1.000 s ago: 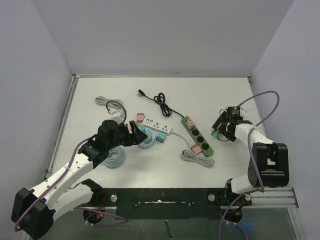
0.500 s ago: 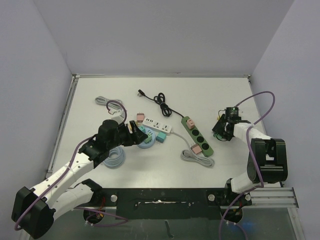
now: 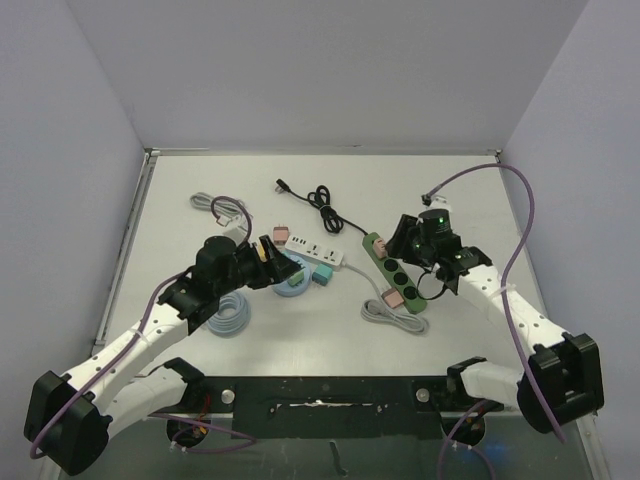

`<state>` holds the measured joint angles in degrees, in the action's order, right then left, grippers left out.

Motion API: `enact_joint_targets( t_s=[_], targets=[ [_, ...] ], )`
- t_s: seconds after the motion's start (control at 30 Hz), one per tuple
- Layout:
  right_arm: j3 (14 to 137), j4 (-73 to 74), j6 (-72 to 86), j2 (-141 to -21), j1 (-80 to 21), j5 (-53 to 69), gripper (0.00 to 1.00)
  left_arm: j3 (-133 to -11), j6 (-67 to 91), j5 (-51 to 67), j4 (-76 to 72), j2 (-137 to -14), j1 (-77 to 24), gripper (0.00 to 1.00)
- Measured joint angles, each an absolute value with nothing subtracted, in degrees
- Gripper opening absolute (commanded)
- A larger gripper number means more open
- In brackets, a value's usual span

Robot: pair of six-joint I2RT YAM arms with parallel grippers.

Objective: Insert the plug

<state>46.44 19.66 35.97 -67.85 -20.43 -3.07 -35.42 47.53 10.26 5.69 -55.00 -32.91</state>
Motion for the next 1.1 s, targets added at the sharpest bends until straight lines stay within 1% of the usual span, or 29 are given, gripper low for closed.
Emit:
enact_joint_targets(
  t_s=[0.13,0.3,0.47,0.63,0.8,0.9,1.03,1.1],
  targets=[
    [46.4,14.5,34.0,-63.6,-30.8,-1.5,0.45,-35.5,51.0,11.3,0.2,-55.0,-32.8,0.67],
    [45.2,6.9,27.9,-62.9,-41.8,1.2,0.45,-35.3,56.0,11.8,-7.1,-55.0,-32.5,0.67],
    [44.6,2.8,21.1,-63.6,-46.4,4.5,0.46,-34.7,58.2,13.5,-11.4,-56.1,-32.5,0.67],
    [44.7,0.7,16.2,-65.9,-48.2,6.9,0.48,-34.1,59.4,18.6,-12.7,-59.7,-32.5,0.66],
    [46.1,0.5,13.7,-69.8,-48.2,8.6,0.48,-33.1,61.5,24.1,-13.5,-61.8,-32.5,0.61],
    [47.2,0.6,13.5,-71.8,-48.2,9.0,0.48,-32.7,62.7,25.8,-13.6,-62.5,-32.5,0.53],
    [47.5,0.9,13.5,-72.5,-48.2,9.3,0.48,-31.7,63.2,26.4,-13.5,-63.3,-32.0,0.4],
    [47.5,1.0,13.5,-72.7,-48.2,9.7,0.48,-31.3,63.6,26.9,-13.5,-63.6,-31.9,0.38]
  ],
)
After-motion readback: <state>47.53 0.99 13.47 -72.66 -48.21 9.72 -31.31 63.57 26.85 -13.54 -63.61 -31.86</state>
